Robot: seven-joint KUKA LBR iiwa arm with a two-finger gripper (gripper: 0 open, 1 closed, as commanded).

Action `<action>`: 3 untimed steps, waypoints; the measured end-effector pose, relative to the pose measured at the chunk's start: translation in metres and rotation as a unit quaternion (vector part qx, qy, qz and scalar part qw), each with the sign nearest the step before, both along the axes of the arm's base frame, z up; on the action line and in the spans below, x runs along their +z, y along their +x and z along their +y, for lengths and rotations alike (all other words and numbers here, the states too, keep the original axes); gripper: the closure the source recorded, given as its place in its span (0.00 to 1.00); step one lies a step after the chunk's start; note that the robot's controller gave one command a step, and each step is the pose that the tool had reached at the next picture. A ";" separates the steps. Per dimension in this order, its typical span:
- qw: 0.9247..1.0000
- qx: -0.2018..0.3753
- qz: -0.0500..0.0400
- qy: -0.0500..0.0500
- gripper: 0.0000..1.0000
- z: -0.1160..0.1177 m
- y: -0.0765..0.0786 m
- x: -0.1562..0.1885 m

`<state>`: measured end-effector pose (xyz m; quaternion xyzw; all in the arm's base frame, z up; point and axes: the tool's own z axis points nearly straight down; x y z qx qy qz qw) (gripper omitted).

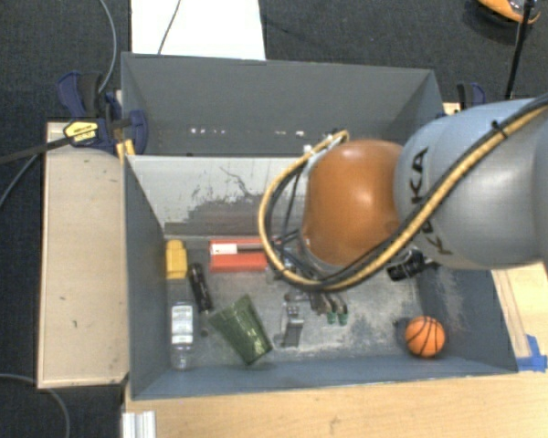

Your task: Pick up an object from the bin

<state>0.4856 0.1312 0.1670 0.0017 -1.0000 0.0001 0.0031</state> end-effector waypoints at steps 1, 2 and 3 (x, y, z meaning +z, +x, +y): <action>1.000 -0.003 -0.004 0.001 0.00 -0.001 0.002 0.004; 0.999 -0.033 -0.001 0.000 0.00 0.030 -0.005 -0.018; 0.987 -0.162 -0.003 0.000 0.00 0.032 0.000 -0.042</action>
Offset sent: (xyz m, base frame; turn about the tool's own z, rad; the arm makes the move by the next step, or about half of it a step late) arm -0.0085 0.0434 -0.0283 0.0901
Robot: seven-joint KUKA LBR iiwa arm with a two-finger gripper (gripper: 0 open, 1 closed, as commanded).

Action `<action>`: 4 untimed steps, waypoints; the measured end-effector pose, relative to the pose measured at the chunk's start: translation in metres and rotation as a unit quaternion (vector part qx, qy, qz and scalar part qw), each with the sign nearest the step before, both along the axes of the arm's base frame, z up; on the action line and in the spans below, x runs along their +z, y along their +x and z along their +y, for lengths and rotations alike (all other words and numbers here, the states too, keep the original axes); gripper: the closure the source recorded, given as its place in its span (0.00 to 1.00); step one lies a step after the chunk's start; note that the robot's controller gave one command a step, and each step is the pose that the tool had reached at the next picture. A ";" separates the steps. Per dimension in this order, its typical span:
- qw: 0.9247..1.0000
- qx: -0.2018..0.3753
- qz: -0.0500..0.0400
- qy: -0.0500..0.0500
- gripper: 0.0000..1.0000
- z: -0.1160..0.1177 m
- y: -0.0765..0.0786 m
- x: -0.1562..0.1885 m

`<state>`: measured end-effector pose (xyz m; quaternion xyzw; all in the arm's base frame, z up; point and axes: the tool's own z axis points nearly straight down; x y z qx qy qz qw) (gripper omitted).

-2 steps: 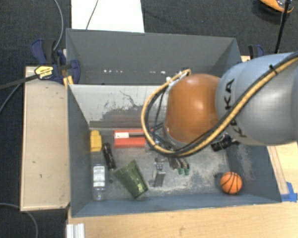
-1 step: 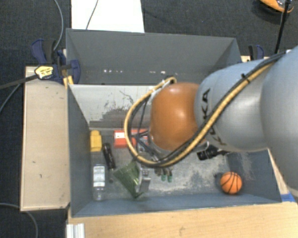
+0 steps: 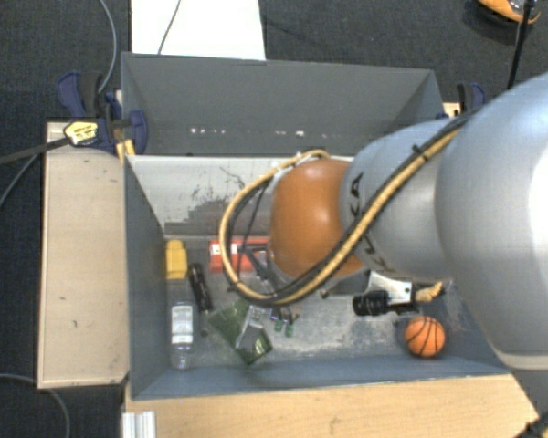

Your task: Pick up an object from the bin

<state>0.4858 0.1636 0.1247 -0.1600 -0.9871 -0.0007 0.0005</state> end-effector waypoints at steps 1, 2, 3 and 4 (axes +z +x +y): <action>1.000 -0.008 0.000 0.000 0.00 0.006 -0.002 0.004; 0.989 -0.150 0.000 0.000 0.00 0.002 -0.006 -0.045; 1.000 -0.028 0.001 0.000 1.00 -0.004 -0.009 -0.055; 1.000 -0.028 0.001 0.000 1.00 -0.004 -0.009 -0.055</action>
Offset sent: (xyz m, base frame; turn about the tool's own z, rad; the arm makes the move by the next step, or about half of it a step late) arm -0.0079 0.0006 -0.0547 0.3129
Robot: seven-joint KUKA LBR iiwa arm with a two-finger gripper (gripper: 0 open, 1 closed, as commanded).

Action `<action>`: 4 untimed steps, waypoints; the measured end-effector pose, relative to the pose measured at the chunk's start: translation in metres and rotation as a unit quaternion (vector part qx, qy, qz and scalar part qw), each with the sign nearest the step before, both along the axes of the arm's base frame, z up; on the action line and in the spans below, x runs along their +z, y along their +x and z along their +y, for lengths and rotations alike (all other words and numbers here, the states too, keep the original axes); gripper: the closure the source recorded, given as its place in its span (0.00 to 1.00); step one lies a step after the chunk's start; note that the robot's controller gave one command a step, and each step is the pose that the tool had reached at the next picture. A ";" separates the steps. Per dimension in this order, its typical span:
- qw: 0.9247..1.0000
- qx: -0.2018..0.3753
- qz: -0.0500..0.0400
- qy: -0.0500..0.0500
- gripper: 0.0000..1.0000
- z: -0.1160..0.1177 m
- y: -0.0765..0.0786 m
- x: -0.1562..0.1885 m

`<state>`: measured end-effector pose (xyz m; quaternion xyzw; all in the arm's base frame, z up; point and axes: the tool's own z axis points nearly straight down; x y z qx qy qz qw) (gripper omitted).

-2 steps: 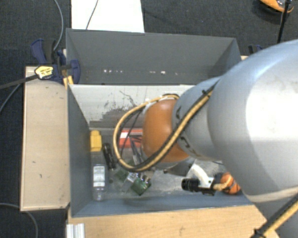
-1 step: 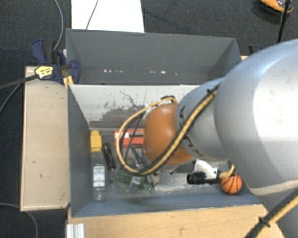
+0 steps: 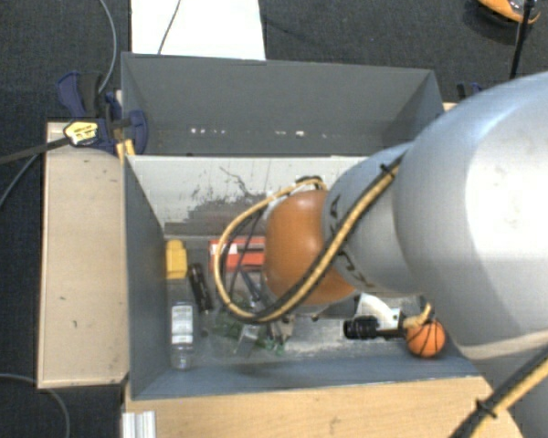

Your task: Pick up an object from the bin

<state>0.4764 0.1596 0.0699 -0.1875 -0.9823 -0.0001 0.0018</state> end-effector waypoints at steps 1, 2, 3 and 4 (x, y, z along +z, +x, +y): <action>1.000 -0.001 0.000 0.000 1.00 0.000 0.000 0.001; 1.000 -0.001 0.002 -0.001 1.00 -0.001 -0.002 0.008; 1.000 0.000 -0.001 0.000 1.00 0.000 0.001 0.085; 1.000 0.000 -0.001 0.000 1.00 0.000 0.000 0.081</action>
Offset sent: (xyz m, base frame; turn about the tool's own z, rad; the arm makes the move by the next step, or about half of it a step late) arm -0.0001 0.0000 0.0850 0.0000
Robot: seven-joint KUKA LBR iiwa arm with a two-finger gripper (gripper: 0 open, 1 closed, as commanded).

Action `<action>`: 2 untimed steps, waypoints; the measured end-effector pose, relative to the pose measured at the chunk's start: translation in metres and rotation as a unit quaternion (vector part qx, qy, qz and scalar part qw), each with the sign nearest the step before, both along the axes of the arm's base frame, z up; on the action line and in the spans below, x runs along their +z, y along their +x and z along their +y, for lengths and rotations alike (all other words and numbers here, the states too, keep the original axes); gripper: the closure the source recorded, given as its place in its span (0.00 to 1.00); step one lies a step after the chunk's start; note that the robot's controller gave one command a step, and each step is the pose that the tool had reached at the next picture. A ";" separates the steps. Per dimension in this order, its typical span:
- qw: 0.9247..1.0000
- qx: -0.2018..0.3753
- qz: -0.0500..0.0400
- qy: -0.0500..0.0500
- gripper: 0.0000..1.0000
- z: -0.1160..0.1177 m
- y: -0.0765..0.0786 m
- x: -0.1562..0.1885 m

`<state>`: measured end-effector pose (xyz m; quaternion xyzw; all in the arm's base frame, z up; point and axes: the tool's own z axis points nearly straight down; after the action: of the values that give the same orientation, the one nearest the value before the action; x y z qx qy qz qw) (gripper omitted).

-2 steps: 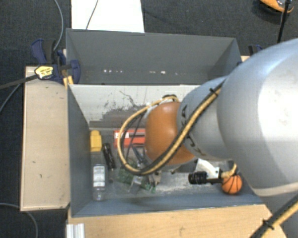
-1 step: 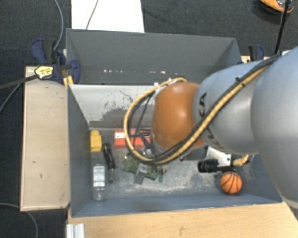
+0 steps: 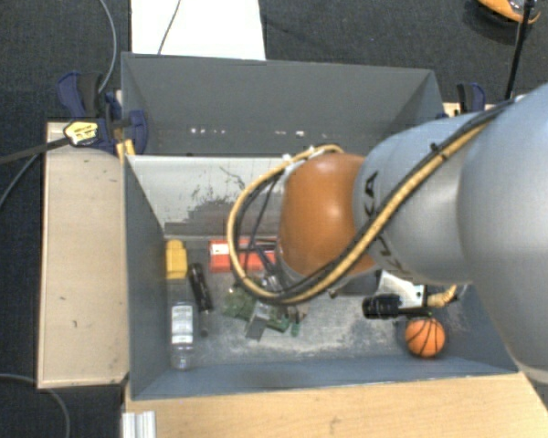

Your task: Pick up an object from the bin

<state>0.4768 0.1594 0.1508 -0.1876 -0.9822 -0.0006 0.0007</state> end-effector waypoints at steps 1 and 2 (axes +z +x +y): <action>1.000 0.000 0.002 -0.001 1.00 0.000 -0.001 -0.004; 1.000 0.000 0.004 -0.001 1.00 -0.001 -0.002 0.006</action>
Offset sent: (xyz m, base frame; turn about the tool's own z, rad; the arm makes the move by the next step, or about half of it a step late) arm -0.0001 0.0000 0.0050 0.0000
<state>0.4749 0.1588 0.1571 -0.1877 -0.9822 0.0011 0.0044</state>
